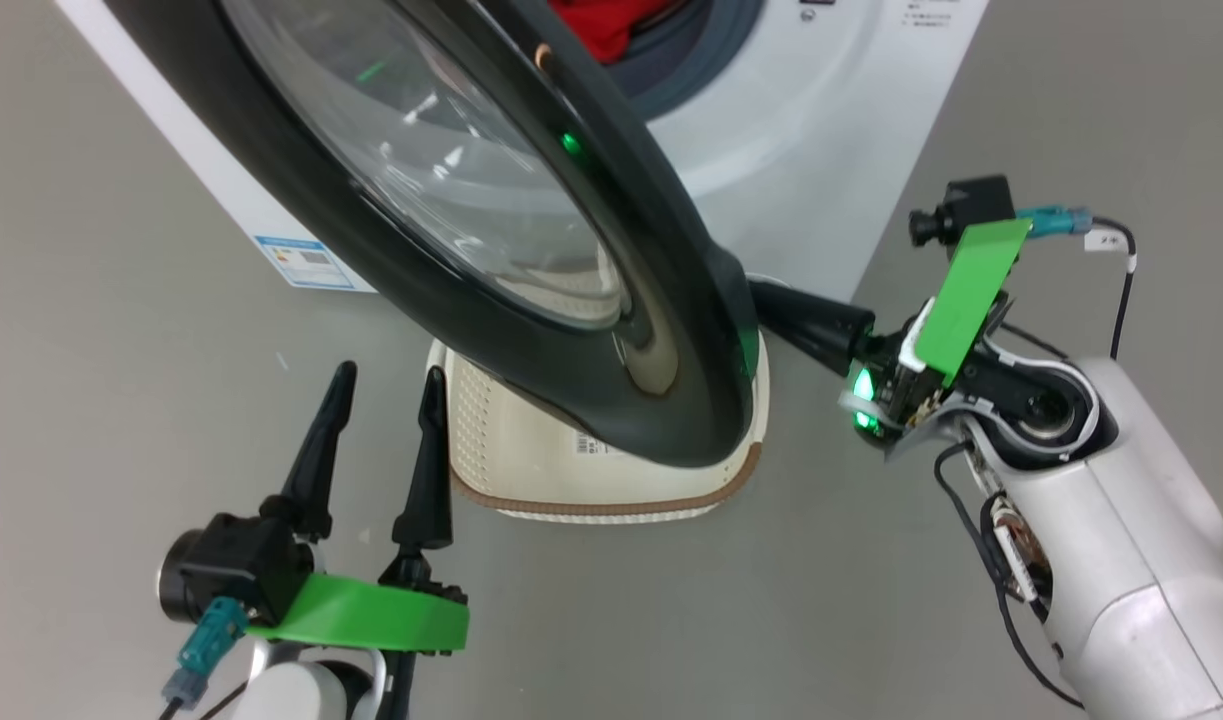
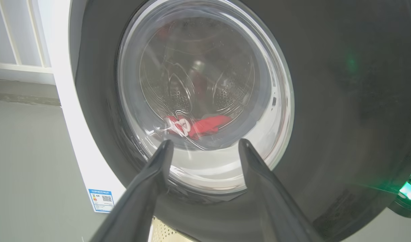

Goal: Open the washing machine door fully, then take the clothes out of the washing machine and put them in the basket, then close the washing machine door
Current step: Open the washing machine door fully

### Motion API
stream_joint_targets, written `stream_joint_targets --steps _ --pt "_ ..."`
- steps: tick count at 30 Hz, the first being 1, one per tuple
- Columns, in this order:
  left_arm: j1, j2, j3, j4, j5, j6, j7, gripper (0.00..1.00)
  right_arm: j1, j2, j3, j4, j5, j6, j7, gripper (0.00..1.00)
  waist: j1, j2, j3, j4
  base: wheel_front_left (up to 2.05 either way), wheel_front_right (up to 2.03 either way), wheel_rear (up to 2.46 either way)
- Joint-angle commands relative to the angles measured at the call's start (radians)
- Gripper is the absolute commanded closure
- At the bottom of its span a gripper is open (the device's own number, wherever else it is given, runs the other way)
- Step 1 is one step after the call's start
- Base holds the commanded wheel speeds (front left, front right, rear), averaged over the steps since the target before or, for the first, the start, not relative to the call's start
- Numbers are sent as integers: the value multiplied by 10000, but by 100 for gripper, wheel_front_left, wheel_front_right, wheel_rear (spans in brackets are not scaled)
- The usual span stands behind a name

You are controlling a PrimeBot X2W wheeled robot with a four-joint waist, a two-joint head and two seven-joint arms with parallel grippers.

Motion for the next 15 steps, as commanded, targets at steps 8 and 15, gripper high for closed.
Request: stream_joint_targets --steps 8,15 --pt "319 112 177 -133 -214 187 -78 0 590 207 448 -496 321 54 108 100 0 0 -617 611 0 0 0" --pt "516 112 172 -122 -259 244 -78 0 927 214 707 -615 521 54 102 100 0 0 -887 955 0 0 0"
